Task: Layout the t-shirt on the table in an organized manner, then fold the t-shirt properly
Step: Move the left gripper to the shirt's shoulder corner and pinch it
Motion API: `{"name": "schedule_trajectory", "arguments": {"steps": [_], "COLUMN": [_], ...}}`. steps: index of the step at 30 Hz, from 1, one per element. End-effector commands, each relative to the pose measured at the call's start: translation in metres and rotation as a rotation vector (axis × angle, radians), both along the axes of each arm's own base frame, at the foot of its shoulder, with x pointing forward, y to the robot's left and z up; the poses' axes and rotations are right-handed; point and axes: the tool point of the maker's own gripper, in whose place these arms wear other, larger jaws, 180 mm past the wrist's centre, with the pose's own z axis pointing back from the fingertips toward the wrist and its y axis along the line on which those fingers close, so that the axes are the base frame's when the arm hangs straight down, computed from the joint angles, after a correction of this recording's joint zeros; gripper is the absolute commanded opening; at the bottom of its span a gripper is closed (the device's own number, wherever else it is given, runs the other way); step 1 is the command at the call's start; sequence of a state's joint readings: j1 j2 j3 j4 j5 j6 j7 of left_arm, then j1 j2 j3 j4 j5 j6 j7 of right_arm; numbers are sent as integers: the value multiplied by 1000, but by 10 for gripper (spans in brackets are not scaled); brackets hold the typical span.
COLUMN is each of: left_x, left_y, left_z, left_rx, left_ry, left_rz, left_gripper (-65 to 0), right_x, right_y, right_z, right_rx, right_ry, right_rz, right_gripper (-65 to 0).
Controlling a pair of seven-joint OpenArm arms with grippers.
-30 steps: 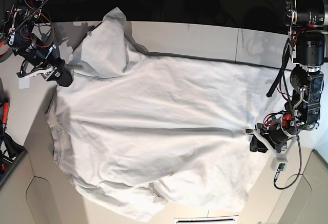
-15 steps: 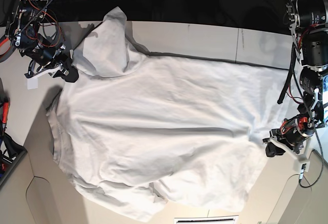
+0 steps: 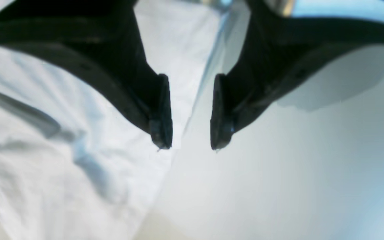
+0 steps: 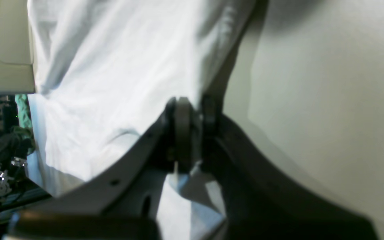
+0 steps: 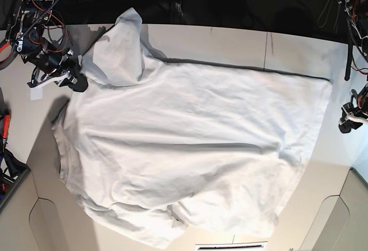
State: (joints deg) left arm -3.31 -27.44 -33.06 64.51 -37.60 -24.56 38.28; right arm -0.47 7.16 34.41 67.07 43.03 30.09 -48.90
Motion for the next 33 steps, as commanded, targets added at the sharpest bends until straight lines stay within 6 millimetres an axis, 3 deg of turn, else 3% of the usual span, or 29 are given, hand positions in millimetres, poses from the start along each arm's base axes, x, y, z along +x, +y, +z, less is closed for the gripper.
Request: {"name": "schedule_trajectory", "arguments": {"steps": [1,3,7,16,20,33], "left_x": [1,-14,-40,-79,-85,-73], "left_y": [10,15,20,12,6,-22], "left_z": [14,6,-9,-49,-61,-59], "left_rx": [20,8,-7,-115,-218,-367], "left_ry": [-38,-17,43,117,90,30], "left_rz": [7,26,46,101,134,101], "left_gripper": [-421,-420,-352,-348,-349,-349], "right_x": [-1,0,-1,3,3,3], "right_y": [-4,-4,-4,-2,-2,-2], "right_z": [0,1,1,6,6,6], "right_rx": [-23,-15,-15,15,15,15], "right_ry": [13,8,9,-14,-14,-15], "right_rz": [19,16,16,1,1,0], "right_gripper": [-650,-650,-650,-650,-650,-650]}}
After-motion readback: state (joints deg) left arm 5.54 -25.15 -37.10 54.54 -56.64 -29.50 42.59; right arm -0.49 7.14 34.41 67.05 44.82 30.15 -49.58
